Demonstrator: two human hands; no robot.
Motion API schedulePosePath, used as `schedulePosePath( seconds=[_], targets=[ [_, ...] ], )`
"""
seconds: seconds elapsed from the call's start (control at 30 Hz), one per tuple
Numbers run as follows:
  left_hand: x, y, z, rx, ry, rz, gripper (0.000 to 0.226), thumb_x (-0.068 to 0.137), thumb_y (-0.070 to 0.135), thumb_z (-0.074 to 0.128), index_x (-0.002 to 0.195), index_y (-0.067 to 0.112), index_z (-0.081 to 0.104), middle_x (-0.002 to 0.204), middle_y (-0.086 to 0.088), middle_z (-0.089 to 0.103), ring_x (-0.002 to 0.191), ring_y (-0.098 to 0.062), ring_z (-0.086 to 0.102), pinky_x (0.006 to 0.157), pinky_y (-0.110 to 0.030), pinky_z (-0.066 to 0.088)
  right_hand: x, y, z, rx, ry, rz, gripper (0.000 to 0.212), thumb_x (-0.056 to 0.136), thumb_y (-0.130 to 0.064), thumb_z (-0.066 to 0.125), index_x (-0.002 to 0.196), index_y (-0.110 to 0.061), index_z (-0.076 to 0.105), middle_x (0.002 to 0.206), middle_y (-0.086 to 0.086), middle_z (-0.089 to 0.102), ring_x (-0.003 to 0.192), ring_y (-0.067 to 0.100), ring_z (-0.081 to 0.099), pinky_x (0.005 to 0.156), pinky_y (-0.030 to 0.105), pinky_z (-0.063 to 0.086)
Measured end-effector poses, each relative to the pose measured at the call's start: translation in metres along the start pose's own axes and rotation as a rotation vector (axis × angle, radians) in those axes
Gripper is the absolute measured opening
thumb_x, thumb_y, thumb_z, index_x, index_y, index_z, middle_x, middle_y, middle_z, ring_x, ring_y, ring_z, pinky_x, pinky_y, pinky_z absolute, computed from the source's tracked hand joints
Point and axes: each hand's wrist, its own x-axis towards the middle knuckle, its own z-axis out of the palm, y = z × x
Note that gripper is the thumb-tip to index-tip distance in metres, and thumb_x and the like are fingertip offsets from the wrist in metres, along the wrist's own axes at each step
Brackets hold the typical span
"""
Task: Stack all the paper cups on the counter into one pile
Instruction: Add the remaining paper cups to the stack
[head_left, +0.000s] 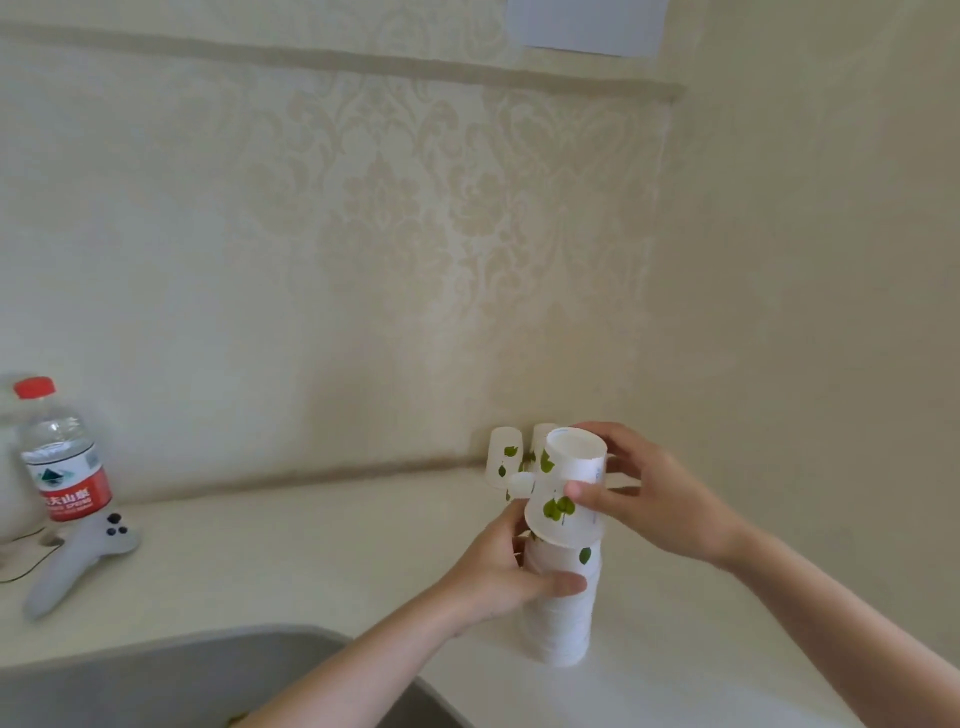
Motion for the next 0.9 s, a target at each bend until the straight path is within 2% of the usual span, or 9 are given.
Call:
schedulePosePath(
  seconds=[0.13,0.2,0.3,0.4,0.5,0.63,0.73,0.8,0.9],
  targets=[
    [0.003,-0.024,-0.018,0.038,-0.182,-0.089,0.103,0.061,0.011,0.089,0.146,0.029,0.034,0.145,0.012,0.049,0.136,-0.006,0.045,0.115,-0.029,0.036,-0.014,0.023,0.011,-0.020,-0.031,0.014,0.052,0.079,-0.030,0.077,0.126,-0.034,0.055,0.115,-0.027,0.063,0.113,0.004,0.060,0.088,0.030,0.059],
    [0.010,-0.036,-0.037,0.089,-0.224,-0.144,0.099,0.065,-0.005,0.077,0.148,0.028,0.033,0.149,0.011,0.043,0.140,-0.010,0.039,0.117,-0.029,0.034,-0.015,0.030,0.010,-0.021,-0.015,0.014,0.052,0.081,-0.030,0.075,0.128,-0.033,0.054,0.119,-0.022,0.062,0.115,0.006,0.059,0.088,0.029,0.059],
    [0.028,-0.044,-0.057,0.096,0.017,-0.152,0.080,0.072,-0.014,0.059,0.138,0.027,0.043,0.141,0.004,0.050,0.133,-0.016,0.046,0.108,-0.027,0.043,-0.011,0.038,-0.005,-0.037,0.036,0.010,0.045,0.082,-0.030,0.074,0.121,-0.041,0.055,0.117,-0.023,0.062,0.113,0.008,0.060,0.080,0.025,0.059],
    [0.049,-0.049,-0.061,0.092,0.186,-0.129,0.075,0.074,-0.005,0.065,0.139,0.024,0.042,0.140,0.000,0.044,0.127,-0.017,0.047,0.103,-0.025,0.044,-0.005,0.046,-0.021,-0.082,0.120,0.031,0.043,0.082,-0.028,0.074,0.111,-0.051,0.053,0.114,-0.029,0.061,0.109,0.008,0.062,0.078,0.028,0.060],
    [0.070,-0.060,-0.051,0.121,0.230,-0.095,0.083,0.074,0.012,0.080,0.143,0.023,0.034,0.136,0.001,0.039,0.125,-0.017,0.045,0.104,-0.025,0.039,0.000,0.054,-0.025,-0.113,0.167,0.062,0.043,0.081,-0.029,0.074,0.110,-0.051,0.052,0.111,-0.032,0.061,0.107,0.006,0.062,0.080,0.029,0.060],
    [0.097,-0.077,-0.032,0.136,0.219,-0.100,0.096,0.068,0.031,0.087,0.145,0.025,0.029,0.136,0.003,0.047,0.126,-0.017,0.048,0.106,-0.029,0.040,0.003,0.053,-0.011,-0.038,0.167,0.101,0.043,0.077,-0.026,0.079,0.106,-0.050,0.056,0.107,-0.031,0.064,0.104,-0.004,0.062,0.073,0.022,0.060],
    [0.107,-0.083,-0.021,0.109,0.215,-0.104,0.087,0.071,0.032,0.084,0.142,0.026,0.033,0.135,0.003,0.054,0.126,-0.020,0.053,0.106,-0.035,0.046,0.003,0.055,0.000,-0.026,0.136,0.155,0.044,0.076,-0.034,0.078,0.110,-0.050,0.056,0.110,-0.032,0.065,0.106,-0.010,0.061,0.078,0.022,0.060],
    [0.109,-0.084,-0.017,0.124,0.231,-0.092,0.077,0.075,0.030,0.081,0.139,0.026,0.039,0.132,0.003,0.057,0.124,-0.019,0.055,0.101,-0.031,0.047,0.002,0.060,0.003,0.003,0.140,0.188,0.049,0.075,-0.035,0.078,0.118,-0.043,0.056,0.112,-0.031,0.066,0.108,-0.009,0.061,0.083,0.025,0.060],
    [0.109,-0.064,-0.029,0.055,0.386,-0.064,0.067,0.072,0.028,0.083,0.129,0.021,0.049,0.122,0.000,0.064,0.114,-0.022,0.061,0.091,-0.030,0.050,-0.001,0.066,0.002,0.079,0.112,0.218,0.054,0.072,-0.029,0.082,0.120,-0.034,0.058,0.113,-0.026,0.068,0.111,-0.004,0.062,0.088,0.030,0.059]
  ],
)
